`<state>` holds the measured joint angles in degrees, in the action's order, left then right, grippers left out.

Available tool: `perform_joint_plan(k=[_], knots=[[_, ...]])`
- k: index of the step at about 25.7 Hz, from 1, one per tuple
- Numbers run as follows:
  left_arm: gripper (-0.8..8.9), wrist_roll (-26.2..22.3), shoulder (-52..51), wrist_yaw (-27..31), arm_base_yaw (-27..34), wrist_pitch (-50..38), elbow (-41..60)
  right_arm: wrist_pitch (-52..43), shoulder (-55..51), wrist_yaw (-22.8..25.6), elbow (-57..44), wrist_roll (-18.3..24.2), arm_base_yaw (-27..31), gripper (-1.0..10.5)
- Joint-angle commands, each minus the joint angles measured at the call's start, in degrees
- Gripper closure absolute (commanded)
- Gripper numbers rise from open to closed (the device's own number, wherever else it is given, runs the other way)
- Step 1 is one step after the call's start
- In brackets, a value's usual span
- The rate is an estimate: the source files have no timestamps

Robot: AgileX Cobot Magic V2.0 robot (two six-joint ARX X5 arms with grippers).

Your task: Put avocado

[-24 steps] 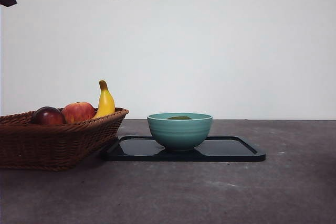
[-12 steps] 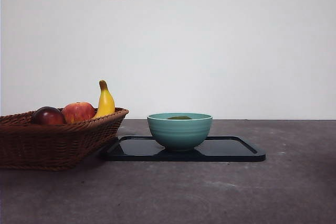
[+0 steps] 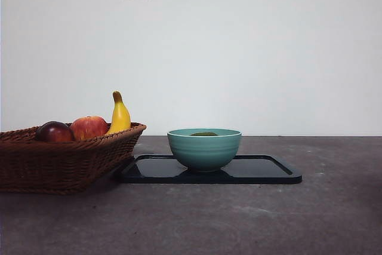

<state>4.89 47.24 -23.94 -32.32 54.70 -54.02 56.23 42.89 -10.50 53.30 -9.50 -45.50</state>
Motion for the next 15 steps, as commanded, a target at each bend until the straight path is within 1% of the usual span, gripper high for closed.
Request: perform_joint_plan(k=[1,6,7,9,11,15], knots=[[8.04,-0.98,0.28,-0.11,-0.33,-0.28,-0.44,-0.52,0.37,0.02,0.37,-0.57,-0.61,9.4],[8.04,-1.09,0.09,-0.09,-0.33,-0.55,-0.46,-0.52,0.37,0.02,0.37,-0.57,-0.61,9.4],[8.04,-2.49,-0.52,0.77,0.15,-1.18,-0.46,-0.52,0.37,0.02,0.37,-0.57,-0.61,9.4],[8.04,-7.48,-2.16,4.02,2.03,-3.43,-0.44,-0.52,0.37,0.02,0.37,-0.57,-0.61,9.4],[8.04,-9.94,-4.61,6.58,5.51,-9.55,-0.2,-0.52,0.37,0.02,0.37,-0.57,-0.61,9.4],[8.04,-13.92,-10.75,6.67,14.16,-24.5,2.8,-0.52,0.37,0.02,0.37,-0.57,-0.61,9.4]])
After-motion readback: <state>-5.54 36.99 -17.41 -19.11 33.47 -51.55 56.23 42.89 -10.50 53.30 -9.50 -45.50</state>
